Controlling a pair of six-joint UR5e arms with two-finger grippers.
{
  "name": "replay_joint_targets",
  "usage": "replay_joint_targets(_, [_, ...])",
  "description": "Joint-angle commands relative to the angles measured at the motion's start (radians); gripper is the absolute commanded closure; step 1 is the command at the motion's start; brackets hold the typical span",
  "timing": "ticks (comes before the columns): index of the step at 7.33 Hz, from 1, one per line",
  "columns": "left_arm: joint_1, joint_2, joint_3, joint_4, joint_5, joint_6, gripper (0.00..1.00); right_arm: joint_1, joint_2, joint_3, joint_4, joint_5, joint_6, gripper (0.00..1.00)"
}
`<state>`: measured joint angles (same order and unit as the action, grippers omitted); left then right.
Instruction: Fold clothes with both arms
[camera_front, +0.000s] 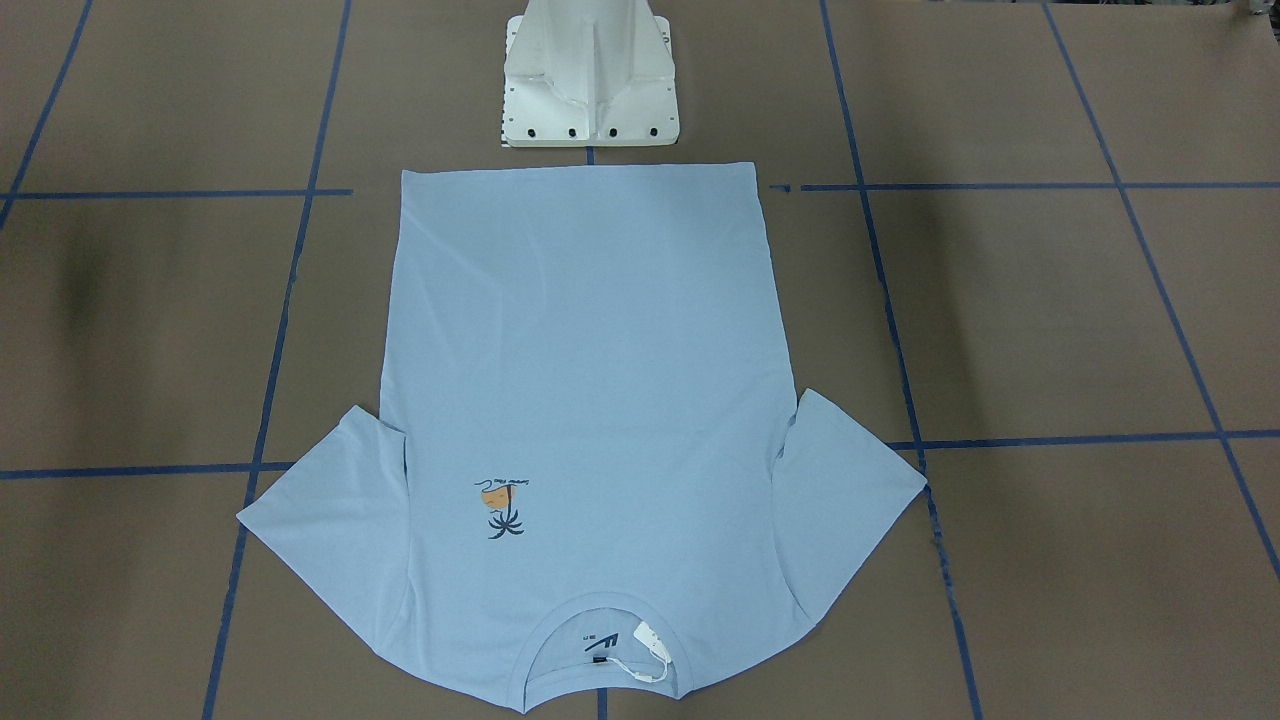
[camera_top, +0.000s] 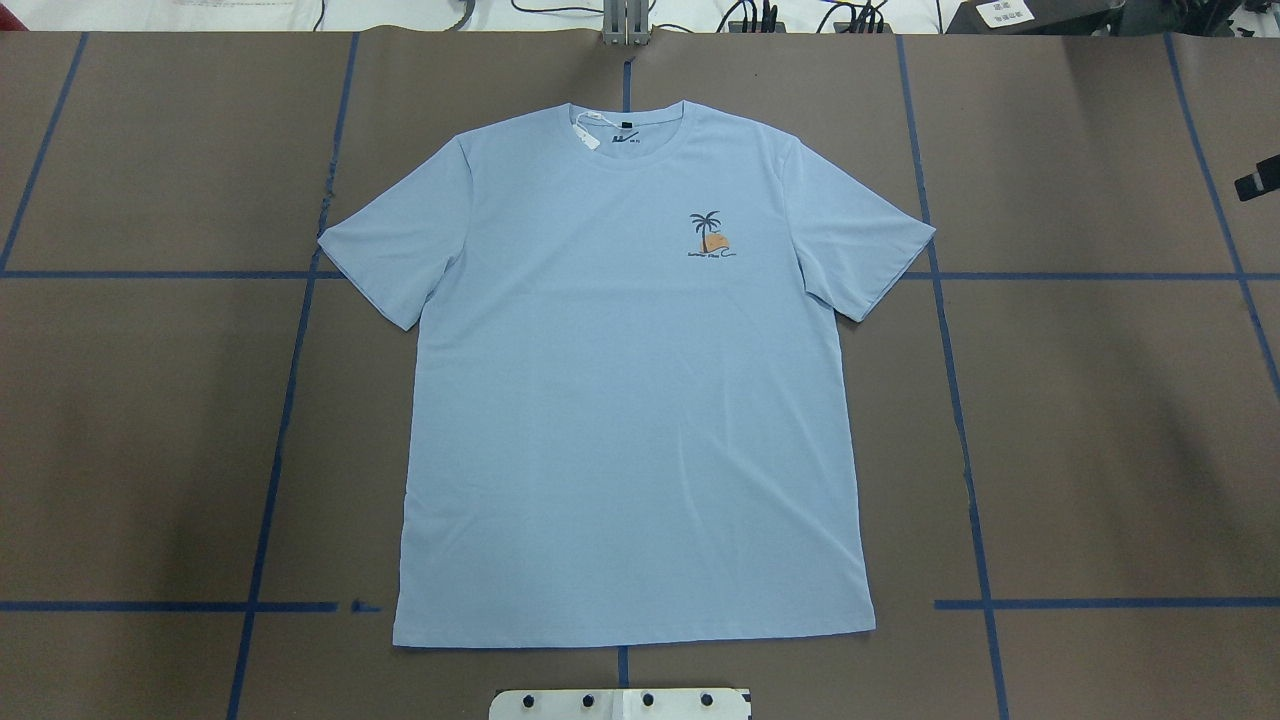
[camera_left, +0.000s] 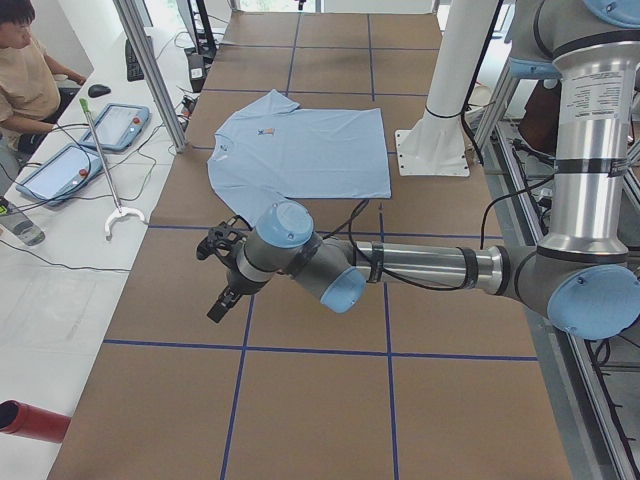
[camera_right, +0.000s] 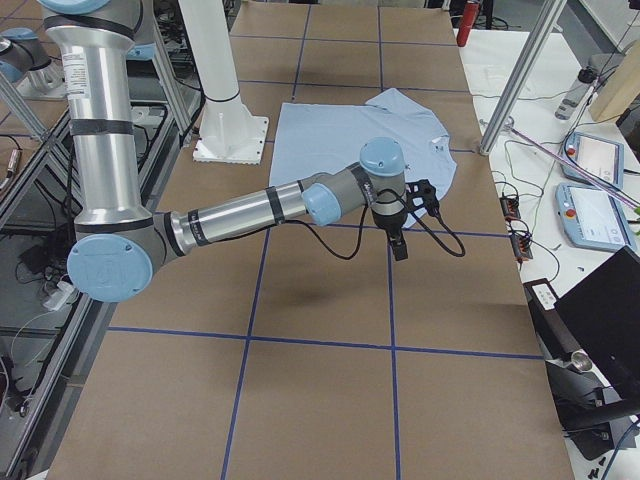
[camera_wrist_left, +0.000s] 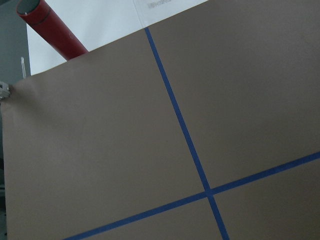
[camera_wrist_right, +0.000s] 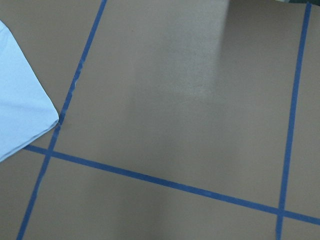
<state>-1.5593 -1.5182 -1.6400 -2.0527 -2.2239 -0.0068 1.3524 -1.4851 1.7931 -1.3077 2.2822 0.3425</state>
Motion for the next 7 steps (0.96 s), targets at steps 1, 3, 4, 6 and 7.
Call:
replay_joint_targets(1, [0.004,0.000,-0.009,0.040,-0.092,-0.004,0.00,-0.094,0.156,-0.222,0.257,-0.024,0.238,0.00])
replay_joint_targets(3, [0.004,0.001,-0.014,0.042,-0.094,-0.004,0.00,-0.256,0.261,-0.363,0.462,-0.225,0.518,0.10])
replay_joint_targets(4, [0.004,0.003,-0.020,0.042,-0.095,-0.004,0.00,-0.356,0.275,-0.368,0.481,-0.345,0.620,0.19])
replay_joint_targets(6, [0.004,0.004,-0.020,0.043,-0.095,-0.004,0.00,-0.478,0.281,-0.373,0.484,-0.496,0.659,0.38])
replay_joint_targets(7, [0.004,0.004,-0.020,0.043,-0.095,-0.004,0.00,-0.498,0.281,-0.392,0.485,-0.518,0.671,0.42])
